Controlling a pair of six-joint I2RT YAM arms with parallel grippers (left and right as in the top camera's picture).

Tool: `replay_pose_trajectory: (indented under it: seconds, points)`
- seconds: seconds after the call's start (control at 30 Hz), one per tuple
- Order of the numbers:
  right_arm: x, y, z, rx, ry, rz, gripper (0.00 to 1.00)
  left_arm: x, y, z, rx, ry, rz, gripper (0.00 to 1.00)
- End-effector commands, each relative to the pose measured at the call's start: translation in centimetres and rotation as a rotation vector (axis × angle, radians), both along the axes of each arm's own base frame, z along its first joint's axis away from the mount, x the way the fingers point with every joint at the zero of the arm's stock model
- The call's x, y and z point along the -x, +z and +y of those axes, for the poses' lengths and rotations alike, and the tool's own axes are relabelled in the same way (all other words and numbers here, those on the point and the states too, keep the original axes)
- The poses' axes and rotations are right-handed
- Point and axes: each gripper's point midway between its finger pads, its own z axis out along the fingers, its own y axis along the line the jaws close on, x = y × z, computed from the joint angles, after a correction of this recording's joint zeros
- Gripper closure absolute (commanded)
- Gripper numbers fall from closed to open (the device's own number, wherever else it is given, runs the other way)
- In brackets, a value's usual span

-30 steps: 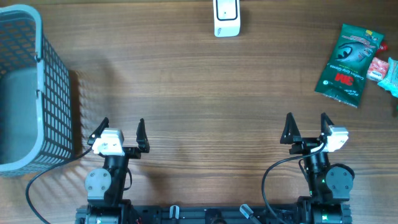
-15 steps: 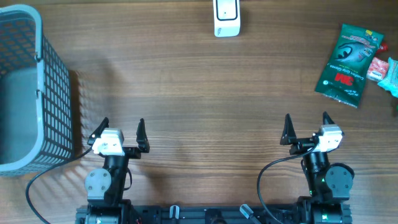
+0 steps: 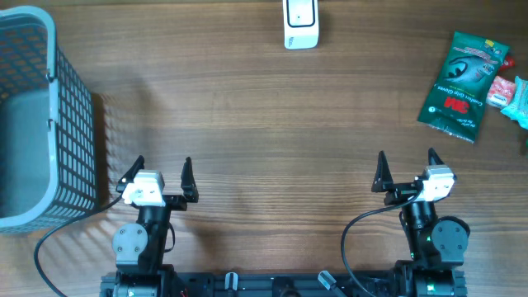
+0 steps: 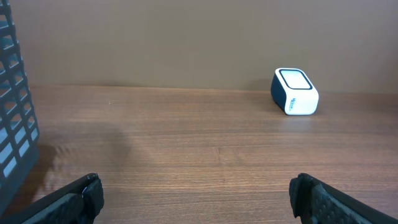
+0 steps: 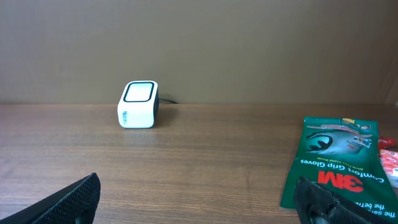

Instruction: Scan the item barcode

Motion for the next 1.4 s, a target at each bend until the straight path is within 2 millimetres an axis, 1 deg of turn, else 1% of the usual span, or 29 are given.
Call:
replay_pose_trajectory:
  seconds: [0.0, 0.07, 0.1, 0.2, 1.37]
  points:
    - [-0.03, -0.12, 0.28, 0.017, 0.013, 0.003, 0.0, 0.0, -0.22, -0.1, -0.018, -0.009, -0.003, 0.0]
    - [0.01, 0.02, 0.28, 0.017, 0.013, -0.003, 0.0, 0.0, -0.22, -0.1, -0.018, -0.009, -0.003, 0.0]
    - [0.14, 0.53, 0.29, 0.018, 0.013, -0.026, 0.0, -0.01, -0.22, -0.08, -0.018, -0.008, -0.003, 0.0]
    - [0.16, 0.61, 0.31, 0.018, 0.014, -0.029, 0.0, -0.02, -0.22, 0.23, -0.018, 0.004, -0.003, 0.0]
    - [0.15, 0.57, 0.31, 0.018, 0.014, -0.027, 0.0, -0.03, -0.23, 0.42, -0.018, 0.012, -0.003, 0.0]
